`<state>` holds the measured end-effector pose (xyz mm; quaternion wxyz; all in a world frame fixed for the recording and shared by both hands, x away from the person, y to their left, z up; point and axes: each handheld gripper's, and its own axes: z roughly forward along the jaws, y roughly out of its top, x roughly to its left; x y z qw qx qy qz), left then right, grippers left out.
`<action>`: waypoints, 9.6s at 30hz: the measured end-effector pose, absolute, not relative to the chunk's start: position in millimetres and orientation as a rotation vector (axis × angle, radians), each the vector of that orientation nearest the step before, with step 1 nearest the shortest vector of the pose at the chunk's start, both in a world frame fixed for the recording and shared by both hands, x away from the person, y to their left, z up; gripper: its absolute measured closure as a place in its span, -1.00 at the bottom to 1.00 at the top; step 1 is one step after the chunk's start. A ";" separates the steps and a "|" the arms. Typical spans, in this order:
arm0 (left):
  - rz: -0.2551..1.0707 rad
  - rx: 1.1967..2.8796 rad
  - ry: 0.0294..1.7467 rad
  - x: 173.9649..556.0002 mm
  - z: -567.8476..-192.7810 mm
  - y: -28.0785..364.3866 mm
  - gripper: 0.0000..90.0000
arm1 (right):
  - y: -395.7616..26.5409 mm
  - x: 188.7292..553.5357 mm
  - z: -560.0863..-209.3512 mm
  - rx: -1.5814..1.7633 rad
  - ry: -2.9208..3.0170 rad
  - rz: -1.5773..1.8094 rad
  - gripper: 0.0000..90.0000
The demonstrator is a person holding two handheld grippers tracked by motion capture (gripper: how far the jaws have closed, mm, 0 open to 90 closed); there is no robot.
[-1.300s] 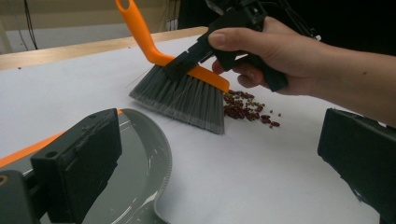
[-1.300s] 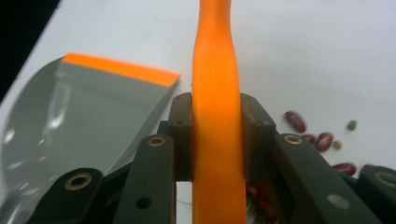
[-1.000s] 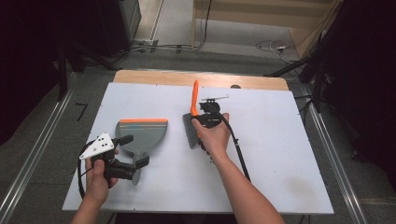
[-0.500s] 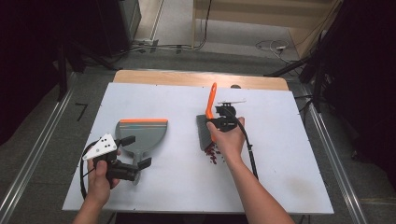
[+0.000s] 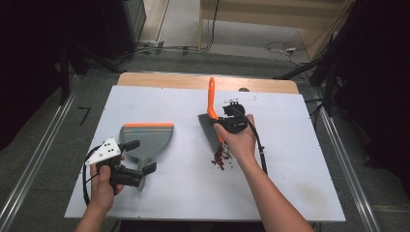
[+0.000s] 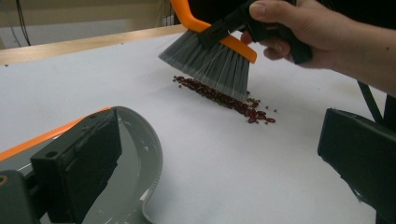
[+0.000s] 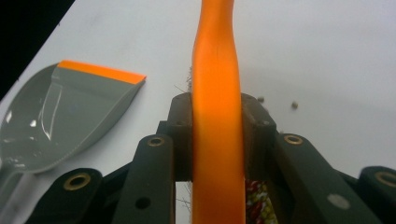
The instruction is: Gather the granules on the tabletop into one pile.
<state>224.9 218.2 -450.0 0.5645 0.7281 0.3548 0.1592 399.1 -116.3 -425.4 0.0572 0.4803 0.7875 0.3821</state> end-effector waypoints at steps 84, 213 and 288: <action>0.378 1.721 0.840 224.8 -450.2 215.0 -1.00 | -120.7 350.1 -444.6 0.131 2.659 0.688 0.53; 0.365 1.725 0.844 227.9 -452.3 214.0 -1.00 | -159.2 382.4 -447.1 0.432 2.855 0.953 0.52; 0.360 1.734 0.837 229.8 -453.2 212.0 -1.00 | -149.8 378.4 -443.9 1.055 2.637 1.044 0.52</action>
